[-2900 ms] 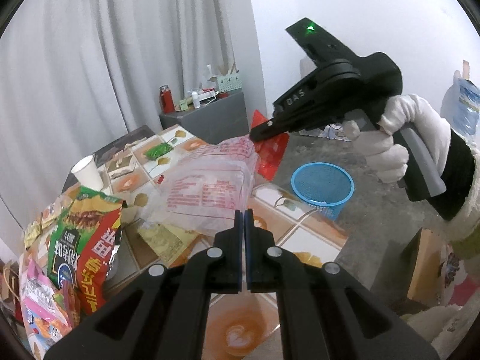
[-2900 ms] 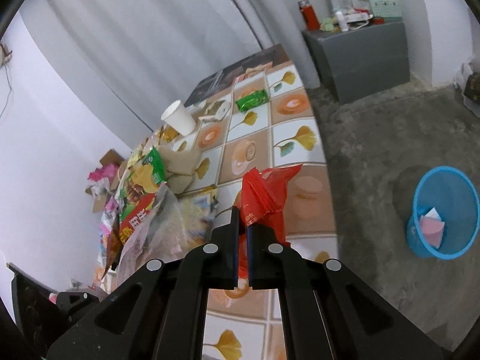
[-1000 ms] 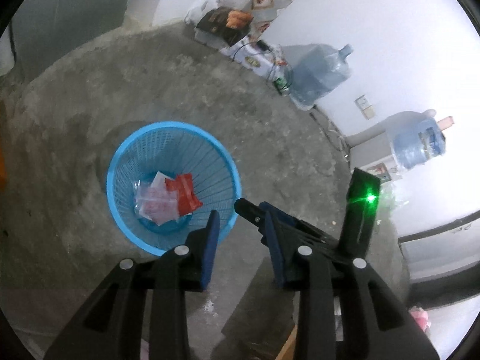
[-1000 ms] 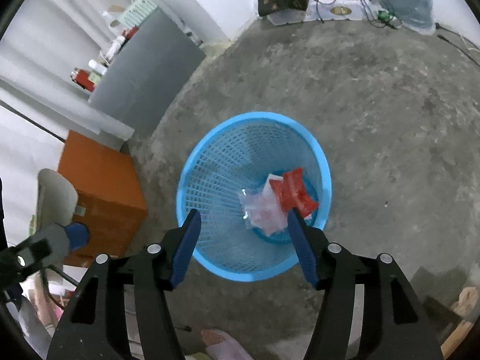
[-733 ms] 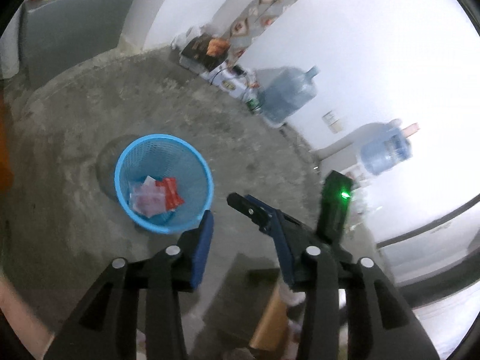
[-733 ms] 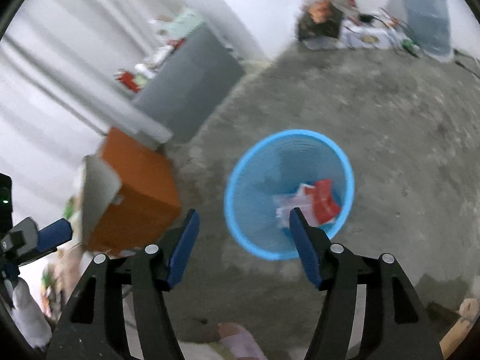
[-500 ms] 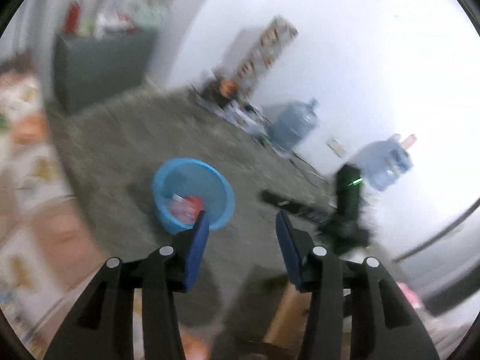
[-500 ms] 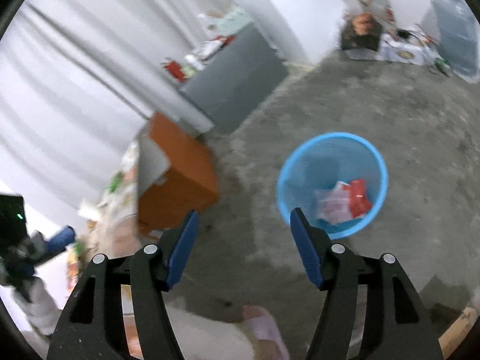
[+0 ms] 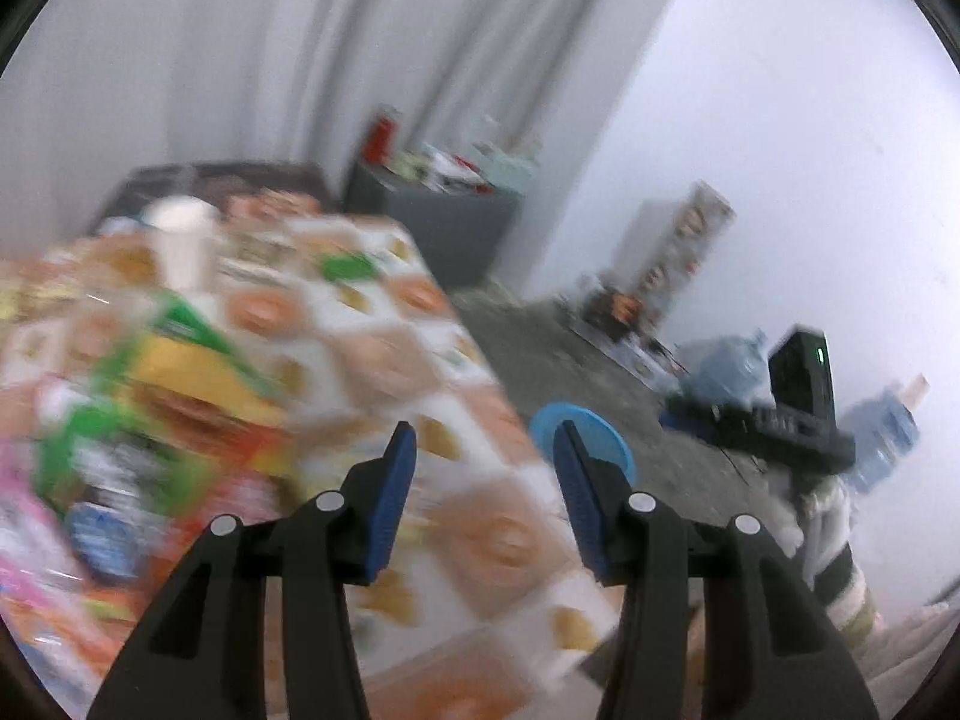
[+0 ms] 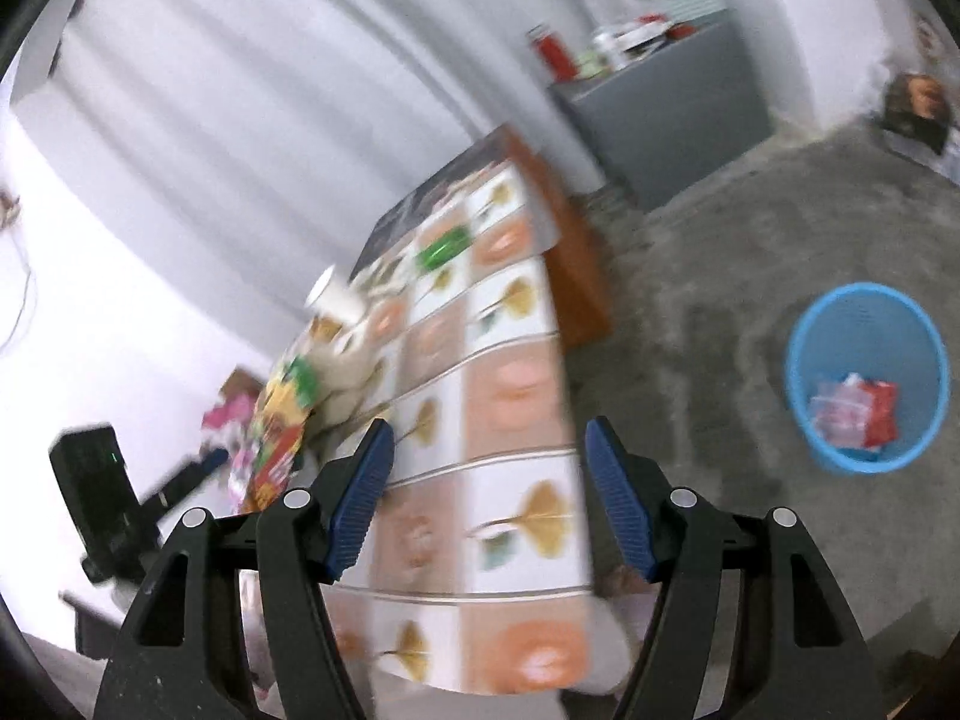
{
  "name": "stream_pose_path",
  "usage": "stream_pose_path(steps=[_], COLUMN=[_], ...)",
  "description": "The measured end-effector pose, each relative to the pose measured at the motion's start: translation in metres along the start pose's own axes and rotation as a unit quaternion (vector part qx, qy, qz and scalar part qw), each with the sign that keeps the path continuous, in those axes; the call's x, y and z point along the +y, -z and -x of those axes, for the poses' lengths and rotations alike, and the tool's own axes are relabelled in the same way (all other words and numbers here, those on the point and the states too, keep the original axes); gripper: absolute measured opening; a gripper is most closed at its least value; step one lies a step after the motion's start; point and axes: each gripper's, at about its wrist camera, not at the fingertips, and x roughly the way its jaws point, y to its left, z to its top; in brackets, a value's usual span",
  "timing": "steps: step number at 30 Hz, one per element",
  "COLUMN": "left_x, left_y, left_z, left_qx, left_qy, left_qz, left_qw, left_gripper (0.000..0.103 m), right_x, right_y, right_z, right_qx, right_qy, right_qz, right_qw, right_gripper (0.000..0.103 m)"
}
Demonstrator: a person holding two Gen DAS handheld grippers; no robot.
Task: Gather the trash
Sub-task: 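Move both open grippers back over the table toward the clear plastic cup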
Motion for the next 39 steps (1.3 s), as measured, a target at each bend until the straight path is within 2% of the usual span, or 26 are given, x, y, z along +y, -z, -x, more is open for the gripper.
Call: stream_pose_path(steps=[2,4,7,11,12,16,21,25,39], left_x=[0.027,0.068,0.132,0.200,0.220,0.259,0.286,0.301,0.324], left_y=[-0.019,-0.043,-0.071,-0.093,-0.098,-0.108,-0.117,-0.118,-0.103], left_z=[0.020,0.036,0.036,0.009,-0.007,-0.048,-0.092,-0.113,-0.141], left_qx=[-0.018,-0.027,-0.011,0.033,0.056,0.097,0.129,0.142,0.165], left_qy=[-0.021,-0.040,-0.075,-0.089,-0.089,-0.114,-0.137,-0.157,-0.192], left_qz=[0.014,0.045,0.094,0.146,0.161,0.170,0.170,0.173,0.172], left_qw=[0.9995,0.9978,0.9927,0.9847,0.9813,0.9741,0.9674,0.9617,0.9520], left_gripper=[0.059,0.064,0.066,0.067,0.067,0.067,0.068,0.071,0.071], right_x=[0.016,0.034,0.057,0.076,0.079,0.088,0.095,0.098,0.115], right_y=[0.001,0.001,0.006,0.009,0.009,0.011,0.014,0.013,0.026], right_z=[-0.015,-0.034,-0.057,-0.086,-0.093,-0.119,-0.147,-0.156,-0.182], right_qx=[0.016,0.039,0.067,0.089,0.095,0.118,0.140,0.145,0.167], right_qy=[-0.006,-0.008,-0.005,0.019,0.026,0.042,0.060,0.068,0.092], right_qz=[0.011,0.026,0.048,0.068,0.073,0.090,0.106,0.112,0.167], right_qw=[1.000,0.999,0.997,0.994,0.993,0.988,0.983,0.981,0.967], right_gripper=[0.064,0.064,0.064,0.064,0.064,0.064,0.064,0.064,0.064])
